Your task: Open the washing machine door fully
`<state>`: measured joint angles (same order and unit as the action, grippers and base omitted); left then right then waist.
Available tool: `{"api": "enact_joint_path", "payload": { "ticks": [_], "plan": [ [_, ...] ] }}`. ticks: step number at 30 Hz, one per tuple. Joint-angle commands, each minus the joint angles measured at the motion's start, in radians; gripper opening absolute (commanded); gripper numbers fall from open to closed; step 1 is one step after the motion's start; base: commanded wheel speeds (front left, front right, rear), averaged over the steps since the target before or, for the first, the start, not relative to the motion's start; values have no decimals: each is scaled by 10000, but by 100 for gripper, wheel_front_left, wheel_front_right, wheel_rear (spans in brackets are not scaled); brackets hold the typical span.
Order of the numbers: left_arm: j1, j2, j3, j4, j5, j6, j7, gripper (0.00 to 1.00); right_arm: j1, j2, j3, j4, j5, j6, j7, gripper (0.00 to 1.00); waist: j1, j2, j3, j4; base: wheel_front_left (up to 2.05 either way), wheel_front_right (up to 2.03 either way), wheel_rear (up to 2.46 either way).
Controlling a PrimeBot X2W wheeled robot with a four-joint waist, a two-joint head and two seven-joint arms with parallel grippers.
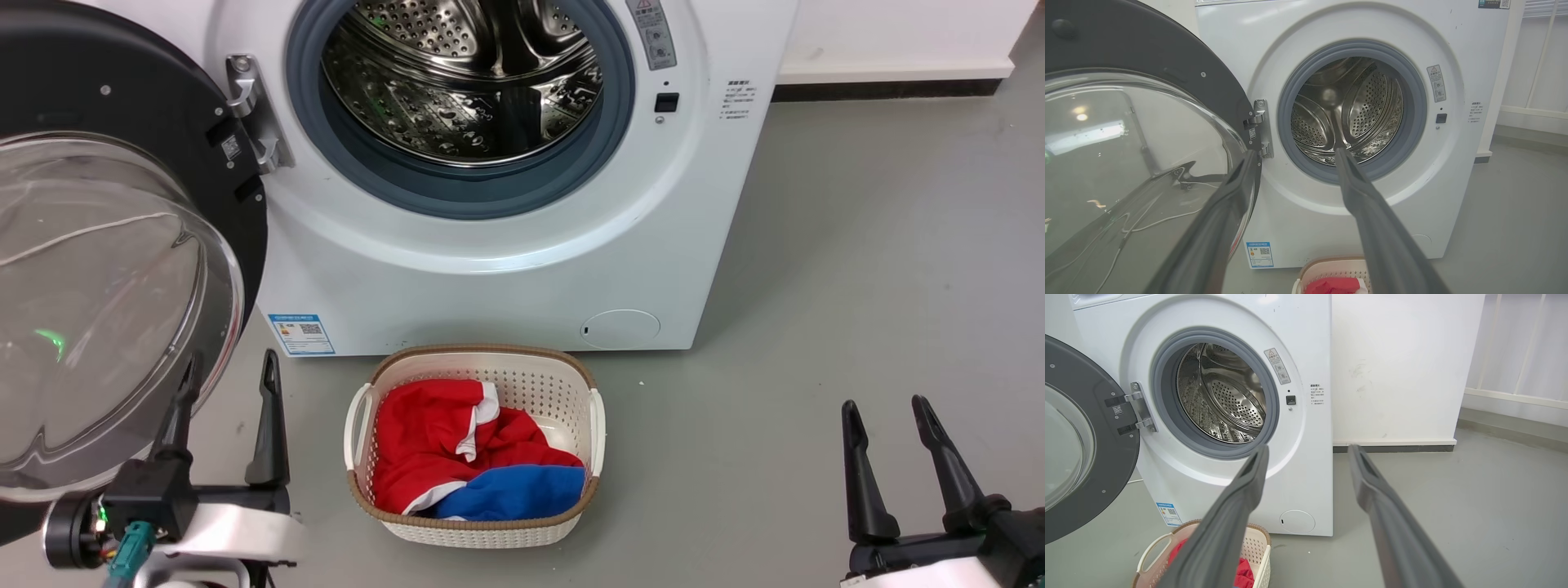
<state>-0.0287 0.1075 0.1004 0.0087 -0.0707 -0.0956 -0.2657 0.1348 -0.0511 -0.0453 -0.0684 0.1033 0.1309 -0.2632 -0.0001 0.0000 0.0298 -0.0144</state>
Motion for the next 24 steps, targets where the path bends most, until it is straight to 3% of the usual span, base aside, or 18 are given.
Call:
{"api": "enact_joint_path", "payload": {
  "ticks": [1,24],
  "plan": [
    [128,-71,-2,50,-6,69,30,100,104,17,17,-72,-14,-2,-21,100,1,0,13,-53,0,0,0],
    [988,-461,-298,719,-21,437,25,100,323,15,81,66,168,-2,-21,100,1,0,177,-27,0,0,0]
  ]
}}
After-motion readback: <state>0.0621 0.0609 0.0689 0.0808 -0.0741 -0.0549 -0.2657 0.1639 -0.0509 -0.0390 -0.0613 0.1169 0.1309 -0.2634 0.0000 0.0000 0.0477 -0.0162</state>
